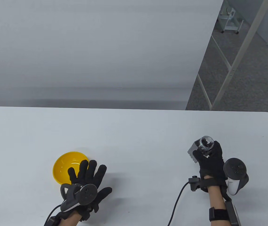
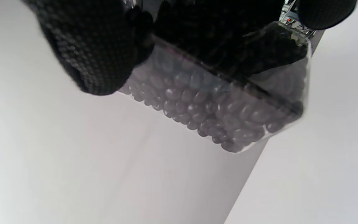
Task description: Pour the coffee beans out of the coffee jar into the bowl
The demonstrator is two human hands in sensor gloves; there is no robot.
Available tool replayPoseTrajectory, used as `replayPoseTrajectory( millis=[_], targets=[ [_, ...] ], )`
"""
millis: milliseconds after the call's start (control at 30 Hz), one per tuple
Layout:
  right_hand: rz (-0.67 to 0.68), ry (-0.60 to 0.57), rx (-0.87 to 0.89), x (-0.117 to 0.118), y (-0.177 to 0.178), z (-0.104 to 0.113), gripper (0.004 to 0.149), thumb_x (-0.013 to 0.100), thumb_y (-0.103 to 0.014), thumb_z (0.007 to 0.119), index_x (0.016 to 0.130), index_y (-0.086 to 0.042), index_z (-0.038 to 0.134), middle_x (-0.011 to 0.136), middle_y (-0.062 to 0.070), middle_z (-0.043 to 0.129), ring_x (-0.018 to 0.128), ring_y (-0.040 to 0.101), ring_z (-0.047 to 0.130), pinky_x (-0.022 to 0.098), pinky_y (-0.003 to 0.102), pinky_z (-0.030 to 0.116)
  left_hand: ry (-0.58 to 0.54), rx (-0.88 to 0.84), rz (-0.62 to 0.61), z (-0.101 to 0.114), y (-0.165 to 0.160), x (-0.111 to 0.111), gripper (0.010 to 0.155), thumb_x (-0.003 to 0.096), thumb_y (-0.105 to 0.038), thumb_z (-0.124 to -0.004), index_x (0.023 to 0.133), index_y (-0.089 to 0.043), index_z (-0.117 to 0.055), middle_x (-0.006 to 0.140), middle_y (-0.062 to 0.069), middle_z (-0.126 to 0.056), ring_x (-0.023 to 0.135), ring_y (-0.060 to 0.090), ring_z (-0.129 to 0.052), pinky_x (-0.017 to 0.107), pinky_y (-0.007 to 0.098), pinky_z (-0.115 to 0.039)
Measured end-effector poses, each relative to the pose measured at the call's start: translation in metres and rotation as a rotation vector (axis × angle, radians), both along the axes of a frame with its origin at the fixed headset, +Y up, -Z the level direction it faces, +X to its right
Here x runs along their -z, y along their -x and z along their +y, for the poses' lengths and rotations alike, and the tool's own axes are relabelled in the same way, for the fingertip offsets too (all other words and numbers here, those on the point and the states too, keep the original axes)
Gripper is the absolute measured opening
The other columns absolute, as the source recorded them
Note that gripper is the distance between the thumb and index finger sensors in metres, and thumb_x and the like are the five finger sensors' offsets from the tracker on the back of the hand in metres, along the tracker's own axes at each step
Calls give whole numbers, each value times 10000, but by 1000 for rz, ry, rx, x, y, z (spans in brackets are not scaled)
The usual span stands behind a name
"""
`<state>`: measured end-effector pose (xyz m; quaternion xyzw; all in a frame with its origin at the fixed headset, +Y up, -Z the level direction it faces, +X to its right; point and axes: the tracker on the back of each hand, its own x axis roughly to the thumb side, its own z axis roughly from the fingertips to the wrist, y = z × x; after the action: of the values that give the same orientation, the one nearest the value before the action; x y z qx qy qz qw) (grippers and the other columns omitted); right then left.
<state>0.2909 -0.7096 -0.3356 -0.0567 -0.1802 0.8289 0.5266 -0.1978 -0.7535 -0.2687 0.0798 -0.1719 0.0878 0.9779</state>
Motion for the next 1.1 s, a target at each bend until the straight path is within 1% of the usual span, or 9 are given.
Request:
replayPoseTrajectory(
  millis=[233, 333, 600, 733, 800, 900, 1000, 1100],
  targets=[
    [114, -75, -15, -14, 34, 18, 884, 347, -496, 906, 953, -160, 357, 943, 266, 555, 819, 534, 671, 532, 750, 636, -11, -51, -26, 1, -4, -2, 918, 373, -786, -591, 1095, -233, -474, 1137, 213, -392, 1029, 592, -369, 520, 848, -226],
    [170, -94, -18, -20, 48, 24, 885, 347, -508, 903, 956, -150, 370, 934, 269, 579, 803, 534, 699, 516, 734, 671, -14, -63, -48, 1, -6, -3, 915, 372, -782, -597, 1094, -233, -475, 1135, 211, -404, 1028, 588, -399, 528, 848, -259],
    [297, -105, -59, -36, 86, 37, 888, 340, -541, 898, 959, -130, 412, 905, 277, 643, 754, 525, 772, 472, 711, 731, 22, -252, -110, -1, -6, -3, 900, 372, -750, -636, 1080, -211, -505, 1120, 216, -449, 1015, 585, -464, 547, 832, -315],
    [353, -111, -52, -43, 100, 41, 888, 338, -546, 897, 961, -129, 420, 900, 276, 655, 745, 523, 785, 461, 707, 744, 59, -395, -150, -1, -7, -2, 897, 363, -741, -663, 1072, -206, -533, 1113, 216, -480, 1007, 581, -514, 569, 815, -374],
    [386, -96, -36, -46, 107, 43, 888, 339, -541, 900, 961, -124, 423, 901, 279, 655, 745, 528, 785, 462, 707, 744, 94, -495, -188, -3, -6, -1, 909, 351, -751, -680, 1070, -211, -545, 1113, 212, -491, 1008, 579, -525, 571, 820, -390],
    [417, -82, -24, -50, 117, 44, 886, 335, -519, 909, 962, -125, 422, 908, 286, 645, 758, 539, 771, 472, 720, 730, 143, -632, -220, -5, -6, 0, 926, 342, -754, -702, 1066, -197, -552, 1107, 217, -510, 999, 578, -553, 592, 793, -441],
    [453, -78, -21, -52, 126, 44, 883, 336, -506, 910, 964, -128, 416, 918, 288, 635, 772, 544, 761, 483, 722, 721, 203, -801, -239, -6, -6, 2, 932, 334, -728, -750, 1056, -170, -563, 1090, 218, -547, 971, 576, -606, 609, 745, -523],
    [495, -63, -26, -54, 137, 43, 883, 337, -489, 911, 967, -128, 407, 928, 290, 625, 786, 552, 748, 496, 727, 708, 263, -943, -247, -8, -7, 3, 941, 331, -716, -776, 1051, -149, -563, 1076, 213, -576, 955, 571, -636, 609, 727, -555]
  ],
)
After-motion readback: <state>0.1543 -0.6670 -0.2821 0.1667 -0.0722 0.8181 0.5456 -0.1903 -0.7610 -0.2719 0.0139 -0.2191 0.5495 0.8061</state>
